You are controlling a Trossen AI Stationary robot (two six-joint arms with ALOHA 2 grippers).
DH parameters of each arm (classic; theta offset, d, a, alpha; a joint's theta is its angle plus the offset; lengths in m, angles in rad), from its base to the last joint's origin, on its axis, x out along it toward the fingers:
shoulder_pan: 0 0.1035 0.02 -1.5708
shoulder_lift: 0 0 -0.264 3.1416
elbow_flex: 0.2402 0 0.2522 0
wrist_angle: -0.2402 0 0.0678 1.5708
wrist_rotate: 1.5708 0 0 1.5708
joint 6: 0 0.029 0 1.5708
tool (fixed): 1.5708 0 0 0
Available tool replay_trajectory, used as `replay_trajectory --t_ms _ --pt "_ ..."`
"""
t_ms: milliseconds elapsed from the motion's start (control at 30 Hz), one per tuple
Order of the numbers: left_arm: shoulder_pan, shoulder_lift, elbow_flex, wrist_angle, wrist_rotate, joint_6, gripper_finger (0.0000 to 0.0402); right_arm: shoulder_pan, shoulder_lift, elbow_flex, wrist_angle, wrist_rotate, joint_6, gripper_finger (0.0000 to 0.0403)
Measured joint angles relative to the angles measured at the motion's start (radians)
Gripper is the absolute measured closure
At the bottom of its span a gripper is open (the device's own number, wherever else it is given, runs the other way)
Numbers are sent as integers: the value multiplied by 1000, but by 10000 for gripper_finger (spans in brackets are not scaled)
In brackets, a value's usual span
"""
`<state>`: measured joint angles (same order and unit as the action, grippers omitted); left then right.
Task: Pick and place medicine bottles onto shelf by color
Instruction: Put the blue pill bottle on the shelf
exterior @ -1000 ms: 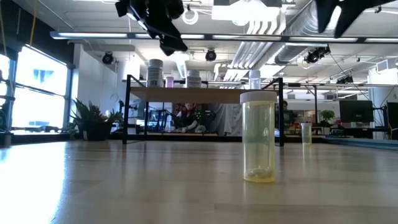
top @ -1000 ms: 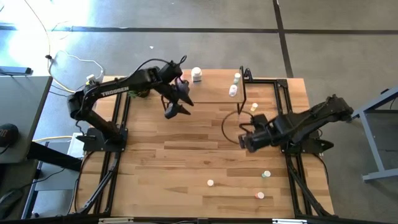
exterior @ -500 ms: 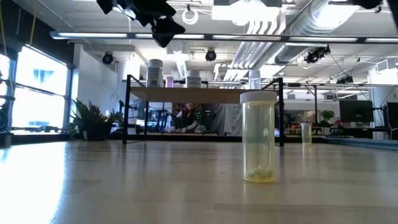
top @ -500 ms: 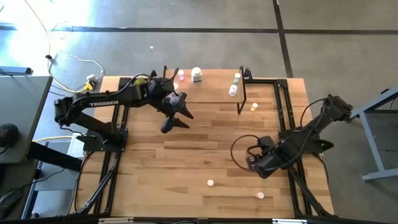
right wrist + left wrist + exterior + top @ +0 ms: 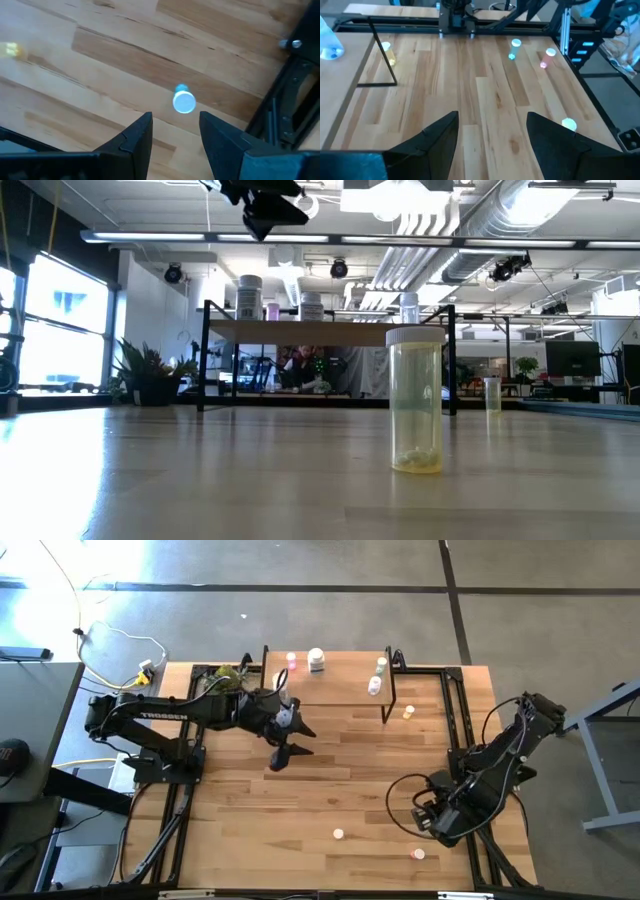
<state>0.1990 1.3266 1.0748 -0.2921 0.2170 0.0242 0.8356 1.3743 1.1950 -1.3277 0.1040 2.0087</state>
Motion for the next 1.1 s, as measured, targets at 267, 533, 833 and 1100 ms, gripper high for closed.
replay_trajectory --t_ms 267,533,833,1100 --pt "-86 0 0 14 -133 -96 179 36 6 0 -29 -1 0 219" --pt "-138 0 0 18 -229 -119 179 57 52 0 -36 0 0 203" --pt "-149 0 0 36 -233 -130 179 58 92 -70 104 3 18 203" --pt "-149 0 0 37 -233 -145 179 63 92 -201 214 -44 74 203"
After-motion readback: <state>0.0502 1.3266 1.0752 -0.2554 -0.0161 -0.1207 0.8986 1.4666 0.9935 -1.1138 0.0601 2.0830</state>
